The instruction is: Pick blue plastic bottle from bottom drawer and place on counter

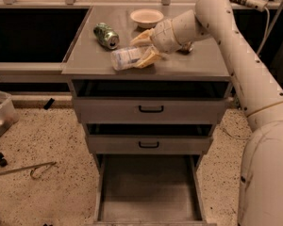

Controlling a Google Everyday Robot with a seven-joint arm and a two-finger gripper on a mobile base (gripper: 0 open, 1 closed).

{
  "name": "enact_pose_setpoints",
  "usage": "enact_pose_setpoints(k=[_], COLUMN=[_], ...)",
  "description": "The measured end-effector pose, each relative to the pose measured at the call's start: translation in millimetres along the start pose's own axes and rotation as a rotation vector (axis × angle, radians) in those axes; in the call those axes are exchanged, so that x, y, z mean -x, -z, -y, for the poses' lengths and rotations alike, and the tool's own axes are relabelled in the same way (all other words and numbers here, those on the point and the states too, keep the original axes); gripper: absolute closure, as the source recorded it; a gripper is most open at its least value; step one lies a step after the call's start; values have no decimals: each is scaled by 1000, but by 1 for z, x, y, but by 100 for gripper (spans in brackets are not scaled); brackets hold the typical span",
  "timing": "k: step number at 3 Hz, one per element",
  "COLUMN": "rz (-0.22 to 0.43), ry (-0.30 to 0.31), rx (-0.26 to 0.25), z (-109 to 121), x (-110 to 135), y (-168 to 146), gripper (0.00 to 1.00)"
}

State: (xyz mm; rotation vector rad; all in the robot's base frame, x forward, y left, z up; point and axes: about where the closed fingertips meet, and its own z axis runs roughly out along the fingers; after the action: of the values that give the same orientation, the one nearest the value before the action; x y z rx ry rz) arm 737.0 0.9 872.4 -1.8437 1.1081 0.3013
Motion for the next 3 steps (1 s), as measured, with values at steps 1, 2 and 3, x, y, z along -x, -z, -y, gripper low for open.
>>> enact_pose_setpoints(k=[1,2,3], rz=[-33,-33,-33], ry=[-18,-18,-18], rx=[16,16,16], z=[-6,-3,-3], x=[-12,-9,-9], y=[-3,0,0], gripper=[100,81,58])
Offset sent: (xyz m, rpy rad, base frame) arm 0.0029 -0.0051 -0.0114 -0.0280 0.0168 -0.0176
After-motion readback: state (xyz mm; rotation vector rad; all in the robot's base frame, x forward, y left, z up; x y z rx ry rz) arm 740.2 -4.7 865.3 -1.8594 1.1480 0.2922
